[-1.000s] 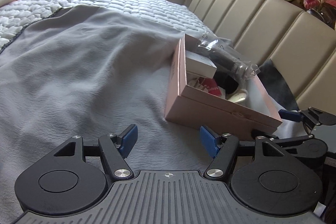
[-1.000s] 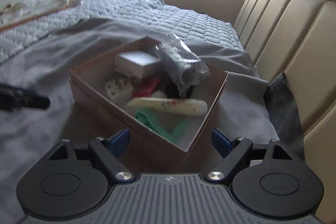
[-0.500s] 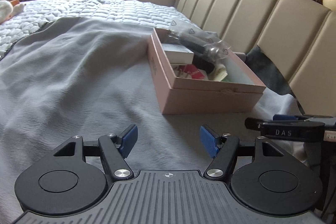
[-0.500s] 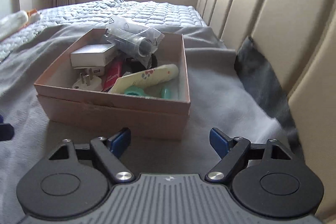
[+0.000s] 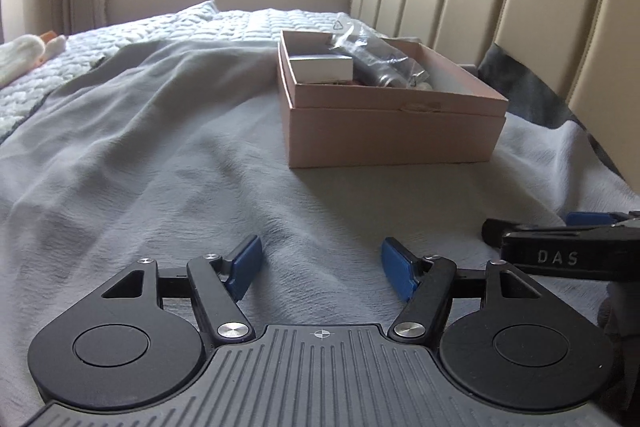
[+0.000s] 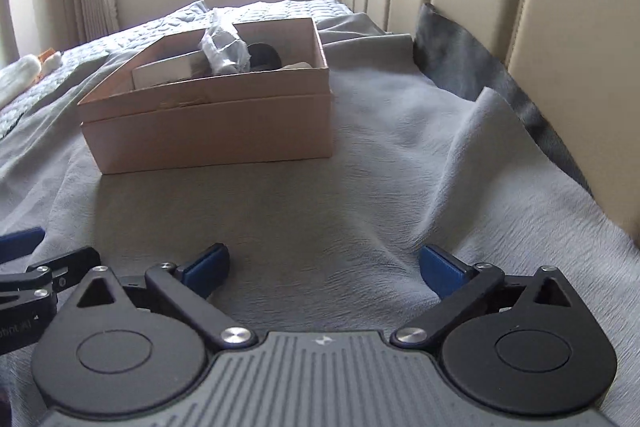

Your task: Organize rigid objects

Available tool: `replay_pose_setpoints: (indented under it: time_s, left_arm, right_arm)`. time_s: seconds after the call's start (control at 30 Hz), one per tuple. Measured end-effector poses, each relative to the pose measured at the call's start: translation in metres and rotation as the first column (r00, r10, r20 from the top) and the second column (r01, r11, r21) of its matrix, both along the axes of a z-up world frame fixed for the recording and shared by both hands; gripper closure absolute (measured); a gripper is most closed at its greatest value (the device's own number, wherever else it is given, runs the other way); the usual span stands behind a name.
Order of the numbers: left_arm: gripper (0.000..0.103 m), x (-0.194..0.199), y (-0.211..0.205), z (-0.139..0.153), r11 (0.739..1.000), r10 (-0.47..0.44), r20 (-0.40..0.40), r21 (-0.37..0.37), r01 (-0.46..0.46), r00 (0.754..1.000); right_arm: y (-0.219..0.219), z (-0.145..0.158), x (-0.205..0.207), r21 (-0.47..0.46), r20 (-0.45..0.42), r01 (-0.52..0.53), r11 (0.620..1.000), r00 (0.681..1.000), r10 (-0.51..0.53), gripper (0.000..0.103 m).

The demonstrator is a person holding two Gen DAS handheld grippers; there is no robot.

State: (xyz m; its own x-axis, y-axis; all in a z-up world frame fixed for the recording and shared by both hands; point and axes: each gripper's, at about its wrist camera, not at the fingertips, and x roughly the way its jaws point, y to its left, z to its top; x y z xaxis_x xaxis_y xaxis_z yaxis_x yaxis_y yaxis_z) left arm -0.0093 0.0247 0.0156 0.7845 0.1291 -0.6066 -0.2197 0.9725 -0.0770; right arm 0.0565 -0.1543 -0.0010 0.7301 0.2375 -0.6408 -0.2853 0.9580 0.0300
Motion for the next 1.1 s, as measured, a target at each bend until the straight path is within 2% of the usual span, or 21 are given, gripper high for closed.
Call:
replay_pose_setpoints:
  time_s: [0.1,0.17,0.27,0.4,0.53,0.67,1.1]
  left_arm:
    - [0.032,0.002,-0.010,0.003,0.999,0.018,0.006,0.032,-0.018,1.000]
    - [0.031,0.010,-0.013,-0.003,0.998,0.032,-0.024,0.050,-0.031,0.999]
    - [0.027,0.015,-0.017,-0.010,0.996,0.040,-0.019,0.085,-0.038,0.999]
    - [0.026,0.016,-0.015,-0.011,0.996,0.042,-0.017,0.076,-0.040,0.999]
    - [0.026,0.016,-0.015,-0.012,0.996,0.039,-0.013,0.079,-0.038,0.999]
    - [0.026,0.016,-0.021,-0.012,0.992,0.039,-0.019,0.118,-0.037,0.999]
    - [0.023,0.019,-0.018,-0.014,0.992,0.055,-0.017,0.111,-0.052,0.998]
  right_arm:
    - [0.004,0.007,-0.002,-0.035,-0.001,-0.044,0.998,0.999,0.044,0.001]
    - [0.000,0.011,0.001,-0.003,-0.023,-0.063,0.998,0.998,0.063,0.001]
    - [-0.003,-0.002,0.005,-0.013,0.001,-0.063,0.998,0.998,0.063,0.000]
    - [-0.001,-0.004,-0.006,-0.032,0.055,-0.068,0.997,0.996,0.070,0.000]
    - [-0.002,-0.004,-0.004,-0.021,0.051,-0.056,0.998,0.997,0.057,0.000]
    - [-0.004,-0.005,-0.004,-0.004,0.052,-0.044,0.999,0.998,0.044,0.000]
    - [-0.004,-0.007,-0.005,0.002,0.055,-0.045,0.999,0.997,0.045,0.000]
